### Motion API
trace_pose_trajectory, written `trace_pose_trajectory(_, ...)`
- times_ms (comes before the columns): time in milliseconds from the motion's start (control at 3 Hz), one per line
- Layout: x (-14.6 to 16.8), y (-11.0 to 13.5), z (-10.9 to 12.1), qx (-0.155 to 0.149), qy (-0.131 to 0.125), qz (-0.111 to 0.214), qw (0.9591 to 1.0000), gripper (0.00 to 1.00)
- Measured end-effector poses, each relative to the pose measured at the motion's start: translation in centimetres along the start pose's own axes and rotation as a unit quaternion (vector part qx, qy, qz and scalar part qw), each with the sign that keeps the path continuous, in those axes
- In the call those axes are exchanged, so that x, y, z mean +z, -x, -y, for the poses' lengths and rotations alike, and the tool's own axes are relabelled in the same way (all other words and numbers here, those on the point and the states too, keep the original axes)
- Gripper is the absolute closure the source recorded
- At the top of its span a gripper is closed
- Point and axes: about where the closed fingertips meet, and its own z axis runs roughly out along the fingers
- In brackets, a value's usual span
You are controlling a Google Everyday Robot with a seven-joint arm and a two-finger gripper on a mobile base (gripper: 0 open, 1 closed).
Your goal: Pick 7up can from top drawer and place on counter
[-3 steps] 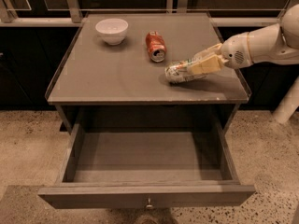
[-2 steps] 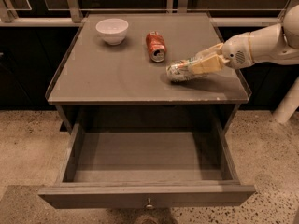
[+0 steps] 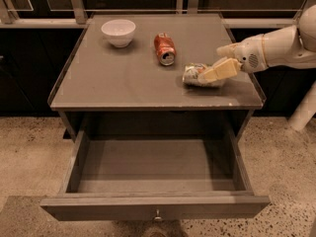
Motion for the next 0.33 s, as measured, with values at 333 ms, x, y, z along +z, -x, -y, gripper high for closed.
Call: trace_pose_trajectory(333,0.00,0.00,0.00,0.000,0.000,0.000,1.0000,0.00)
